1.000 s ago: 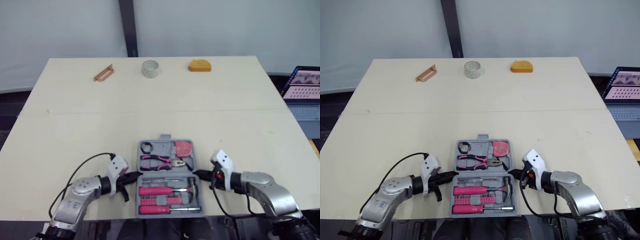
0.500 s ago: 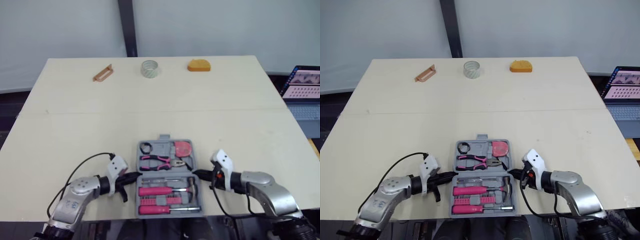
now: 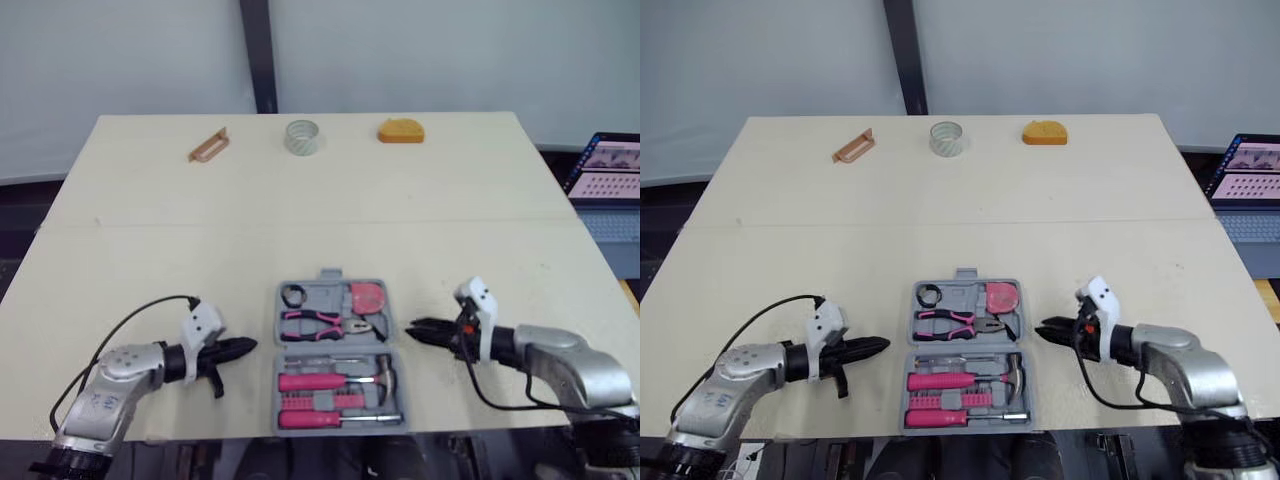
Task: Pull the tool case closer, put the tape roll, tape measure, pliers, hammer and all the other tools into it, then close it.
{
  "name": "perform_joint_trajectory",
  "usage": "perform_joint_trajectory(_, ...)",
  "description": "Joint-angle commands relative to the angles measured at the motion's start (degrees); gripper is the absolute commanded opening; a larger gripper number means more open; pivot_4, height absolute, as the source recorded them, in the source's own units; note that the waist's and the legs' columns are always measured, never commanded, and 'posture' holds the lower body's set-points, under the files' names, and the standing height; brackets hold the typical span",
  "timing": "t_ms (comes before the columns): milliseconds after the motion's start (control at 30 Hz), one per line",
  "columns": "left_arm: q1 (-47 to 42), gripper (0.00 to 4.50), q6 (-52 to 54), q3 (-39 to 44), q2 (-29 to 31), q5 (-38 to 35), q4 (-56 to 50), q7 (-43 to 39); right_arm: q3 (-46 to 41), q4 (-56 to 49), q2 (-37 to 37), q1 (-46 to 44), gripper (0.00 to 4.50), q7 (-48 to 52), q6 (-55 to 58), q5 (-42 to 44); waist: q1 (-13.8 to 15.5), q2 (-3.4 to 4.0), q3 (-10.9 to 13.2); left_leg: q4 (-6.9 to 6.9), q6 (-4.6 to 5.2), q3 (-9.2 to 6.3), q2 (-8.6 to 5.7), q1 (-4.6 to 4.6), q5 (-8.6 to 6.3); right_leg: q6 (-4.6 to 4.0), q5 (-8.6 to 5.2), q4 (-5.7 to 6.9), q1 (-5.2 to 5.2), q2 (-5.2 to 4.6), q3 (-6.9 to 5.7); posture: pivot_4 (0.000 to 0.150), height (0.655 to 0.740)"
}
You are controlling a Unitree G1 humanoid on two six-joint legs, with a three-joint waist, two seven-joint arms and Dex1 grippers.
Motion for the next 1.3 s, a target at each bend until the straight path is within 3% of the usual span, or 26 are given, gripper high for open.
perform_joint_trajectory(33,0.89,0.0,2.22,-1.29,1.23,-3.13,-5.89,-2.9,-3.23,1.72,1.87,-4.41,3.35,-2.73,6.27,4.72,-0.04,0.01,0.0,0.0,0.0,0.0,0.0,0.0,0.0,0.0,0.0,0.0,0.0,0.0,0.0,0.15,0.74)
perform_joint_trajectory(100,1.08,0.0,3.47,-2.79,1.45,-3.29,-7.72,-3.3,-2.96,3.61,3.23,-7.01,4.45,-4.23,8.55,5.17,-0.04,0.01,0.01,0.0,0.0,0.01,0.02,0.0,0.0,0.0,0.0,0.01,0.0,0.0,0.0,0.15,0.74)
perform_joint_trajectory(500,4.73,0.0,-0.4,-10.67,3.16,2.41,-6.77,-4.43,-0.57,16.13,9.85,-17.76,4.45,-11.78,15.84,2.71,-0.11,0.06,0.03,-0.05,-0.01,0.05,0.02,-0.02,0.0,0.0,0.0,0.01,-0.08,0.02,0.01,0.15,0.74)
perform_joint_trajectory(1300,7.08,0.0,-4.92,-12.57,3.89,5.16,-4.72,-4.29,-0.76,14.81,13.72,-17.67,4.45,-7.7,19.08,7.58,-0.78,0.08,0.02,-0.15,-0.01,0.07,0.02,0.02,0.01,0.0,0.0,0.01,-0.08,0.03,0.03,0.15,0.74)
